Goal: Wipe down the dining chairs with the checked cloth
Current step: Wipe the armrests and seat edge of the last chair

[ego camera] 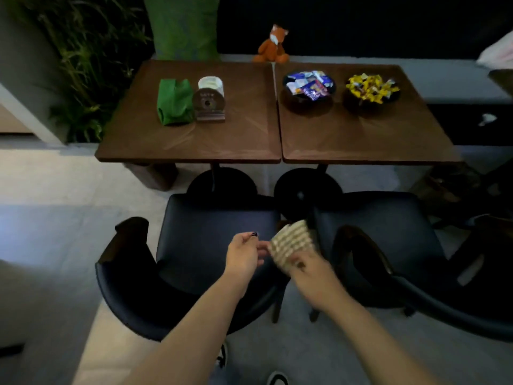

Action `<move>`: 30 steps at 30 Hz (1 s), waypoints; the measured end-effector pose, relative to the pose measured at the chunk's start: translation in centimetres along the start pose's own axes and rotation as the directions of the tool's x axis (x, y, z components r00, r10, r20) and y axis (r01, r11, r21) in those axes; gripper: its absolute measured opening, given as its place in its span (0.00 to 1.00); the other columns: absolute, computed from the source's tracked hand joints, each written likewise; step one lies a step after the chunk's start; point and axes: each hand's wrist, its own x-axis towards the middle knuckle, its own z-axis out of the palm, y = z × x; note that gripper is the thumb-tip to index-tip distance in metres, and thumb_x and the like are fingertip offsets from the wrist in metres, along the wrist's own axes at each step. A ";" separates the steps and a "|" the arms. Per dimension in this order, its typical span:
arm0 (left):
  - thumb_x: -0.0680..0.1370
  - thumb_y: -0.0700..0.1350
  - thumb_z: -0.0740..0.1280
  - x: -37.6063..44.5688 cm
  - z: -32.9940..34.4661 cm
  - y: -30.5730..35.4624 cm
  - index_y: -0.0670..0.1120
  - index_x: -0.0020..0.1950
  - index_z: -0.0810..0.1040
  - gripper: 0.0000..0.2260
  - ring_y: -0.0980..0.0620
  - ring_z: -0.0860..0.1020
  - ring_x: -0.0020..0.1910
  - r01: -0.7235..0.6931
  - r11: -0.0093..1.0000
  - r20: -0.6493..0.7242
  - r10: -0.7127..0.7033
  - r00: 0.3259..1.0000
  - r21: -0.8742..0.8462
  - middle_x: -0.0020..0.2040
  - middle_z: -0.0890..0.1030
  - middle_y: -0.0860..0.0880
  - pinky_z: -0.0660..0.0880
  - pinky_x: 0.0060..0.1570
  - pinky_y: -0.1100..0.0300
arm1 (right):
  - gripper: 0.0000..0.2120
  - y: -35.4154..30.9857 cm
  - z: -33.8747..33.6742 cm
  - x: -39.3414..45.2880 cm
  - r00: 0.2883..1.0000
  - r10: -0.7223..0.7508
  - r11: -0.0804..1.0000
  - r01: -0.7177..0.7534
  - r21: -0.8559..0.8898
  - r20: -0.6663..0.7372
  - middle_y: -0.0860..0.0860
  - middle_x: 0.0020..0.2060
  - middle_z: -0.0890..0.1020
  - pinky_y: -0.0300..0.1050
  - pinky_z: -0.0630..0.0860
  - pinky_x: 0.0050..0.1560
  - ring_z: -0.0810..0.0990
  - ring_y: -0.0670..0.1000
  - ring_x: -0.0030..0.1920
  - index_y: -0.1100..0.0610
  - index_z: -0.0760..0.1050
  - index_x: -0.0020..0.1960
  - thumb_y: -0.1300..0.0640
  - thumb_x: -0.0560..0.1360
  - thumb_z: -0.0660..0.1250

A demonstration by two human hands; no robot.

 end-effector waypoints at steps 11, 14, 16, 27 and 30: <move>0.82 0.46 0.55 1.1 0.2 -8.5 0.47 0.65 0.70 0.13 0.47 0.77 0.52 0.015 0.846 -0.208 0.113 0.971 0.533 0.57 0.79 0.46 0.72 0.51 0.55 | 0.32 1.4 8.1 3.8 0.989 0.130 0.956 -0.105 -0.275 0.076 0.58 0.76 0.38 0.55 0.43 0.76 0.38 0.63 0.75 0.61 0.40 0.78 0.53 0.80 0.52; 0.82 0.49 0.53 1.2 1.1 -8.3 0.51 0.66 0.68 0.13 0.45 0.77 0.50 0.049 0.738 -0.217 0.133 0.967 0.673 0.56 0.79 0.47 0.70 0.46 0.54 | 0.33 2.1 8.4 4.9 0.985 0.153 0.959 -0.127 -0.254 0.082 0.57 0.76 0.35 0.56 0.44 0.76 0.35 0.63 0.75 0.60 0.37 0.77 0.52 0.80 0.51; 0.82 0.50 0.52 1.2 1.5 -8.1 0.51 0.65 0.68 0.13 0.46 0.76 0.47 0.065 0.697 -0.211 0.126 0.969 0.714 0.55 0.80 0.47 0.68 0.44 0.55 | 0.33 2.5 8.7 5.4 0.988 0.144 0.972 -0.130 -0.196 0.060 0.57 0.76 0.37 0.56 0.46 0.76 0.36 0.62 0.75 0.60 0.37 0.77 0.54 0.80 0.53; 0.83 0.51 0.51 1.4 1.8 -8.6 0.51 0.59 0.69 0.11 0.48 0.73 0.39 -0.014 0.537 -0.131 0.232 0.964 0.844 0.40 0.76 0.53 0.69 0.41 0.54 | 0.38 5.4 8.5 17.2 0.969 0.185 0.884 -0.091 -0.458 0.166 0.56 0.77 0.47 0.63 0.41 0.74 0.39 0.63 0.76 0.63 0.50 0.77 0.51 0.75 0.64; 0.82 0.51 0.51 1.8 1.8 -8.8 0.51 0.57 0.71 0.11 0.47 0.72 0.39 -0.007 0.527 -0.128 0.221 0.967 0.850 0.38 0.73 0.53 0.69 0.42 0.54 | 0.36 4.4 7.7 20.2 0.932 0.245 0.795 -0.035 -0.605 0.268 0.53 0.77 0.53 0.69 0.39 0.70 0.41 0.61 0.76 0.54 0.59 0.76 0.39 0.74 0.64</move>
